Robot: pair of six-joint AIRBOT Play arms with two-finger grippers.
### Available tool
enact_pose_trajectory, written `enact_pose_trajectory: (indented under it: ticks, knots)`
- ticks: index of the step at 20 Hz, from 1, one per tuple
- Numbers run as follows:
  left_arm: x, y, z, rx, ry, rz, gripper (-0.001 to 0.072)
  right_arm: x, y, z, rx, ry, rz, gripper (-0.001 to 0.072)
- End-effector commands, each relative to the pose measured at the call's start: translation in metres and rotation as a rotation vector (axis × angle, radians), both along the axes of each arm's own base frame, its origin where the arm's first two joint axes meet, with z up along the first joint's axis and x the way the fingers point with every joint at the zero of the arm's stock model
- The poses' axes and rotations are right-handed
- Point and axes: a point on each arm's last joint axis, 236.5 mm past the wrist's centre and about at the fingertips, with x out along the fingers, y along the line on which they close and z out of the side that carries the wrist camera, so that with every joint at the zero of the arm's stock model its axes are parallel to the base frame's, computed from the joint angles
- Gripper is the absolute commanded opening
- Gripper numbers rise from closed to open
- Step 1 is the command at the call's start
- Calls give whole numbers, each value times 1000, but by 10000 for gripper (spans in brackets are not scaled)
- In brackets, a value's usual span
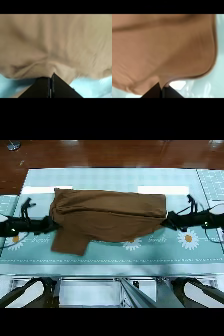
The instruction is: Fold the shirts.
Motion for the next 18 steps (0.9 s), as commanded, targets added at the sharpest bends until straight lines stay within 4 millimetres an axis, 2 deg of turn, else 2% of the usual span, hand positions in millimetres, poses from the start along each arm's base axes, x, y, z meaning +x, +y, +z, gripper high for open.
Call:
enact_pose_trajectory:
  ticks: [1,3,5,10,14,18]
  knots:
    - [61,25,46,48,-165,105,23,38,-9,28,-24,-91,-1,34]
    - [87,27,55,55,-192,91,23,54,-12,27,-23,-91,-2,34]
    - [114,19,54,43,-185,68,23,72,-18,22,-26,-90,-21,34]
    - [185,12,25,-17,-101,92,23,130,-32,13,-17,-138,-102,34]
    - [222,19,7,-52,-61,141,24,160,-35,-1,14,-131,-119,34]
    - [235,13,-2,-54,-60,116,24,188,-31,-9,91,-137,-182,35]
